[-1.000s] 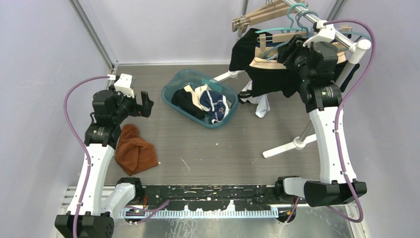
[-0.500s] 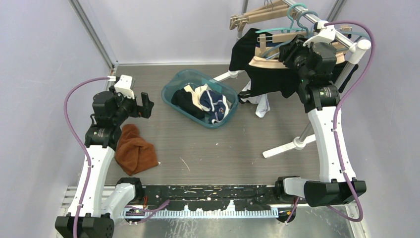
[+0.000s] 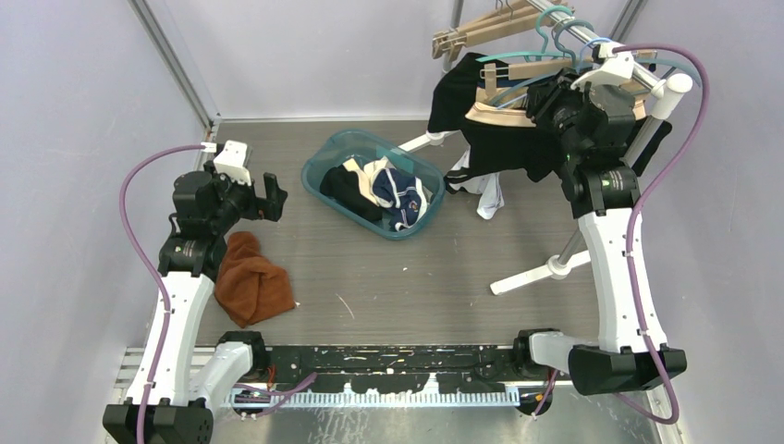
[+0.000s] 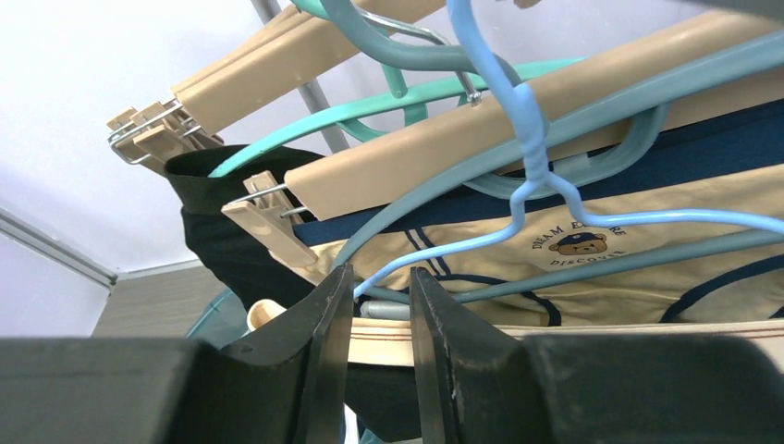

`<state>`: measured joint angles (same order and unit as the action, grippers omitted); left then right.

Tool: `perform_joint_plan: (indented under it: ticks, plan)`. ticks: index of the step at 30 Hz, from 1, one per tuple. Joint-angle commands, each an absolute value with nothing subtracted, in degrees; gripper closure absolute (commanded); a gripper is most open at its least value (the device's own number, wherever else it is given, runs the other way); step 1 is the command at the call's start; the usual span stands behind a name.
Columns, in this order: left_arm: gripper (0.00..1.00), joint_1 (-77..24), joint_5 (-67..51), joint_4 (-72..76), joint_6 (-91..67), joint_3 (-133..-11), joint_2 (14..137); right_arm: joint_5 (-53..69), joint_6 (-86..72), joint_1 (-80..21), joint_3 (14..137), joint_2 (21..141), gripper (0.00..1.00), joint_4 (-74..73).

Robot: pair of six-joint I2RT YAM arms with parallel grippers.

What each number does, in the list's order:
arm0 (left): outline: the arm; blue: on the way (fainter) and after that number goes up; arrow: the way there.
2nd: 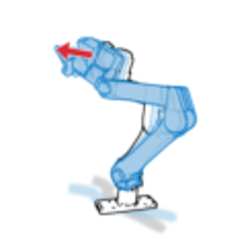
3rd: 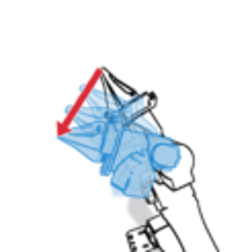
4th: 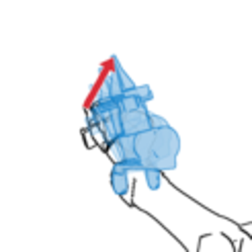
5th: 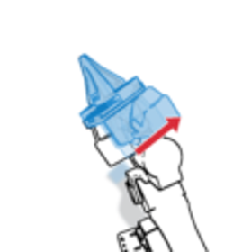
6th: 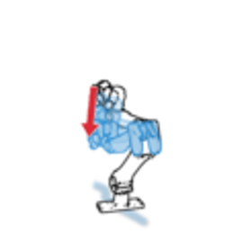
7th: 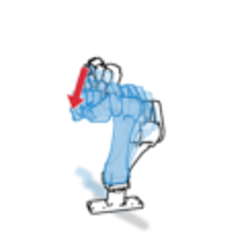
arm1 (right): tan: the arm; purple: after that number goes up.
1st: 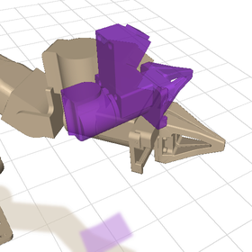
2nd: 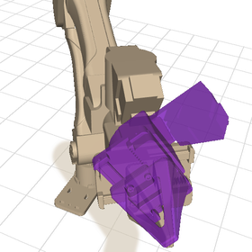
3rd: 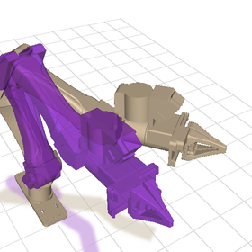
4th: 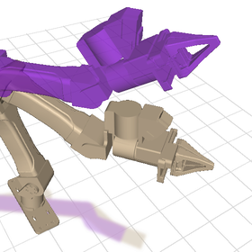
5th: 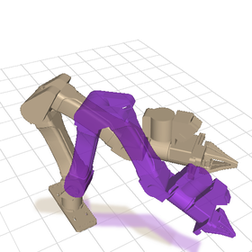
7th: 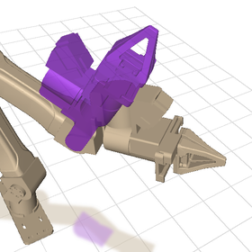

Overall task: Remove the underwear clipped to the hanger
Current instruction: Pick up the hanger from the clothesline.

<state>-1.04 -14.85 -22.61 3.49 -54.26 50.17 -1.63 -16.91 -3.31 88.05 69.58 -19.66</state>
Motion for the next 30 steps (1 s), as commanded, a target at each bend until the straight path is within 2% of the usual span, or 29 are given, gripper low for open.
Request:
perform_joint_plan:
  ticks: [1, 7, 14, 18, 26, 30]
  plan:
    - [0.02, -1.2, -16.0, -19.3, 3.5, -54.3, 48.6, -1.8, -17.3, -3.6, 88.7, 66.4, 0.66, -16.4]
    - [0.02, -1.3, -15.9, -19.7, 4.0, -54.5, 48.5, -3.0, -16.3, -3.6, 89.3, 66.1, 0.71, -16.5]
    - [0.02, -1.2, -16.2, -19.7, 4.0, -54.1, 47.9, -4.3, -17.5, -3.6, 86.9, 65.4, 0.62, -16.1]
    - [0.02, -1.2, -16.6, -19.7, 4.0, -53.9, 48.0, -4.3, -18.5, -3.5, 86.6, 66.2, 0.61, -15.9]
    - [0.02, -1.2, -16.6, -19.5, 4.1, -53.5, 47.6, -3.1, -19.9, -3.6, 87.3, 68.3, 0.62, -13.3]
    - [0.02, -1.2, -16.7, -19.4, 4.2, -53.2, 47.6, -2.3, -21.0, -3.6, 88.2, 69.7, 0.66, -13.2]
